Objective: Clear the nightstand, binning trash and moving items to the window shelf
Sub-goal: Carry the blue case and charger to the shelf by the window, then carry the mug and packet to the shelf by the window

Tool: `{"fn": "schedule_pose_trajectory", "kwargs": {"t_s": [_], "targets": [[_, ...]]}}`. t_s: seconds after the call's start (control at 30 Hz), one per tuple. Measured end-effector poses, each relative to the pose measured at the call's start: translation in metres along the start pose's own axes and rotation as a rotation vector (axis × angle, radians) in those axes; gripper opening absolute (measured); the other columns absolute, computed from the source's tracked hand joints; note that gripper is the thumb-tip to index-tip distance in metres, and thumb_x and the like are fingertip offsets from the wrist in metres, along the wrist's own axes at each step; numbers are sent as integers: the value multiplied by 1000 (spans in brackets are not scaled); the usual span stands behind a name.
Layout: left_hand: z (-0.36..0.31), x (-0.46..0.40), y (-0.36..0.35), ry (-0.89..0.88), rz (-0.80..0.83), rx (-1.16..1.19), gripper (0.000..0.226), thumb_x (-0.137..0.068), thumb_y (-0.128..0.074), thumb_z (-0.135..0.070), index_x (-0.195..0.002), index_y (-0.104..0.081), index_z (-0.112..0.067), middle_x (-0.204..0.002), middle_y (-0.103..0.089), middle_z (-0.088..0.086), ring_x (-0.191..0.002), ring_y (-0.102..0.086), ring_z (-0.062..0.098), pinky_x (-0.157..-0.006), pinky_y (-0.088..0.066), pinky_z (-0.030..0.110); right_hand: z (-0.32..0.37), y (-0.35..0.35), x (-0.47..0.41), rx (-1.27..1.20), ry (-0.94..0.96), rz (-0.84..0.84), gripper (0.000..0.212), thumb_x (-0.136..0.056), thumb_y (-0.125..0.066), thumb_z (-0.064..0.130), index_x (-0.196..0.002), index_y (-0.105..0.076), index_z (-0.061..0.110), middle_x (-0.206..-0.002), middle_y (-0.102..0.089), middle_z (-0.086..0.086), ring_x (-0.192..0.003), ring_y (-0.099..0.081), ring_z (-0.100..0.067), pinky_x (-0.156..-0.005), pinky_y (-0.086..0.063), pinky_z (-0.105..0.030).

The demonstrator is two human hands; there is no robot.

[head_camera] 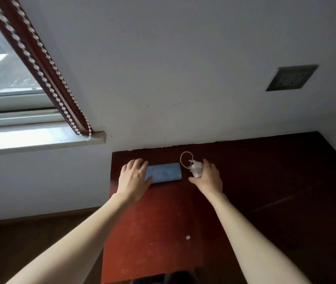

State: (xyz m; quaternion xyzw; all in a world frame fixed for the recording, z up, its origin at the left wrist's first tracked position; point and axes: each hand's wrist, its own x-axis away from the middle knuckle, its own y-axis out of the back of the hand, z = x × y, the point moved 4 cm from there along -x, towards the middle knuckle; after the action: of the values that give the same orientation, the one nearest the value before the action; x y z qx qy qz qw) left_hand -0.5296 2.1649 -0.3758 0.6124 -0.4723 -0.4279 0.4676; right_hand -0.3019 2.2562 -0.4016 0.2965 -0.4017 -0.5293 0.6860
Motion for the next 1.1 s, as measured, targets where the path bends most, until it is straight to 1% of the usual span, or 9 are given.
{"fn": "schedule_pose_trajectory", "kwargs": {"t_s": [0.1, 0.17, 0.23, 0.4, 0.53, 0.7, 0.8, 0.9, 1.1], "targets": [[-8, -1, 20, 5, -23, -11, 52, -79, -67, -31, -124, -57, -9, -127, -57, 11, -120, -49, 33, -96, -41, 44, 12, 19, 13, 13, 118, -106, 72, -78, -70, 37, -137, -40, 7, -134, -47, -14, -126, -41, -30, -92, -45, -41], [-13, 0, 34, 6, -43, -29, 52, -79, -65, -33, -125, -56, -10, -128, -56, 10, -121, -48, 32, -97, -40, 43, 22, 35, 21, 37, 231, -172, 55, -85, -63, 32, -129, -49, 3, -131, -50, -16, -127, -41, -30, -96, -43, -39], [-18, 2, 49, 15, -71, -41, 50, -78, -66, -33, -122, -58, -11, -124, -58, 9, -119, -50, 32, -95, -41, 43, 32, 51, 27, 55, 333, -221, 44, -88, -59, 27, -124, -55, 1, -128, -54, -17, -127, -43, -31, -101, -40, -39], [-31, 29, 83, 72, -176, -73, 43, -73, -71, -31, -109, -63, -9, -117, -63, 12, -113, -55, 34, -90, -45, 44, 50, 85, 48, 84, 551, -306, 32, -87, -59, 21, -111, -63, 0, -109, -64, -15, -111, -54, -33, -97, -45, -42], [-49, 70, 105, 130, -232, -86, 41, -75, -67, -33, -110, -63, -12, -116, -62, 7, -113, -53, 31, -92, -42, 41, 54, 103, 83, 114, 688, -315, 32, -89, -56, 21, -112, -63, -1, -111, -64, -18, -111, -54, -36, -101, -41, -43], [-71, 130, 122, 240, -273, -78, 34, -74, -67, -32, -102, -63, -12, -109, -63, 8, -108, -55, 32, -88, -42, 40, 53, 112, 134, 134, 775, -243, 36, -92, -51, 23, -119, -60, 1, -119, -63, -16, -120, -48, -36, -111, -29, -38], [-74, 173, 130, 333, -269, -56, 40, -79, -58, -36, -112, -61, -13, -120, -59, 8, -118, -50, 30, -95, -38, 41, 62, 107, 164, 153, 810, -154, 40, -95, -45, 28, -128, -55, 6, -131, -57, -10, -132, -38, -31, -115, -23, -36], [-62, 217, 135, 447, -245, -75, 44, -86, -50, -41, -122, -54, -16, -134, -50, 4, -127, -40, 25, -101, -32, 38, 78, 91, 193, 161, 837, -47, 43, -97, -41, 31, -134, -48, 10, -141, -48, -5, -139, -28, -25, -115, -19, -34], [-13, 306, 150, 646, -231, -128, 49, -89, -47, -43, -130, -48, -16, -139, -44, 4, -130, -37, 24, -102, -32, 36, 136, 35, 256, 159, 985, 95, 44, -97, -41, 33, -135, -48, 12, -140, -48, -3, -140, -26, -24, -115, -21, -36]]}}
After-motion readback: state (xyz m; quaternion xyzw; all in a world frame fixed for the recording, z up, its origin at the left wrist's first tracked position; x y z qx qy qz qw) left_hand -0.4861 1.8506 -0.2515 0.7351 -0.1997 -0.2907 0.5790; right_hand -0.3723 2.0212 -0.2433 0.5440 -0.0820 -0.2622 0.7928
